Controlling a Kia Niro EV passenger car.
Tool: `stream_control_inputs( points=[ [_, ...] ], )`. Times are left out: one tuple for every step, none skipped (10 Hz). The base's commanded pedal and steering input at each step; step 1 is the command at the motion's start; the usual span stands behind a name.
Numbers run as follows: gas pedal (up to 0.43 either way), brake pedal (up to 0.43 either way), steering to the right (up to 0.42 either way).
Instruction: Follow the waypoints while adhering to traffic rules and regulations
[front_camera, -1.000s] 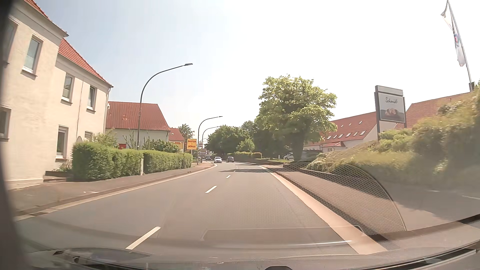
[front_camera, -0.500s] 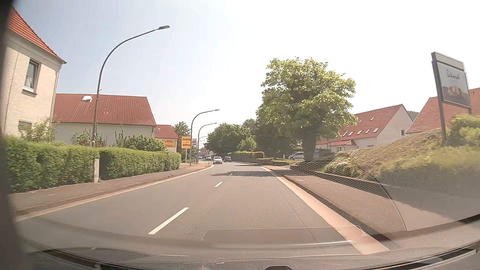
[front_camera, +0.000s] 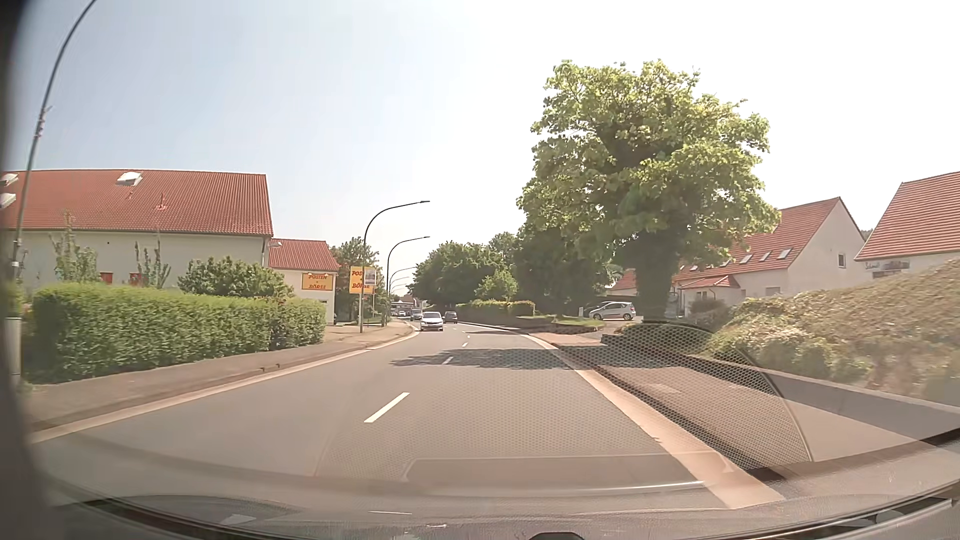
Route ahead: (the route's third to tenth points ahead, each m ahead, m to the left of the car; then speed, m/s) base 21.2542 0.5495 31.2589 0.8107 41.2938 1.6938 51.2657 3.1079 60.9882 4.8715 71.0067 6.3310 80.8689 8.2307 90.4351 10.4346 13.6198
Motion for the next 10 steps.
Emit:
stream_control_inputs(
  points=[
    [0.197, 0.0, -0.003],
    [0.197, 0.0, -0.004],
    [0.197, 0.0, -0.004],
    [0.197, 0.0, -0.004],
    [0.197, 0.0, -0.005],
    [0.197, 0.0, -0.005],
    [0.197, 0.0, -0.005],
    [0.197, 0.0, -0.006],
    [0.197, 0.0, -0.006],
    [0.197, 0.0, -0.006]
  ],
)
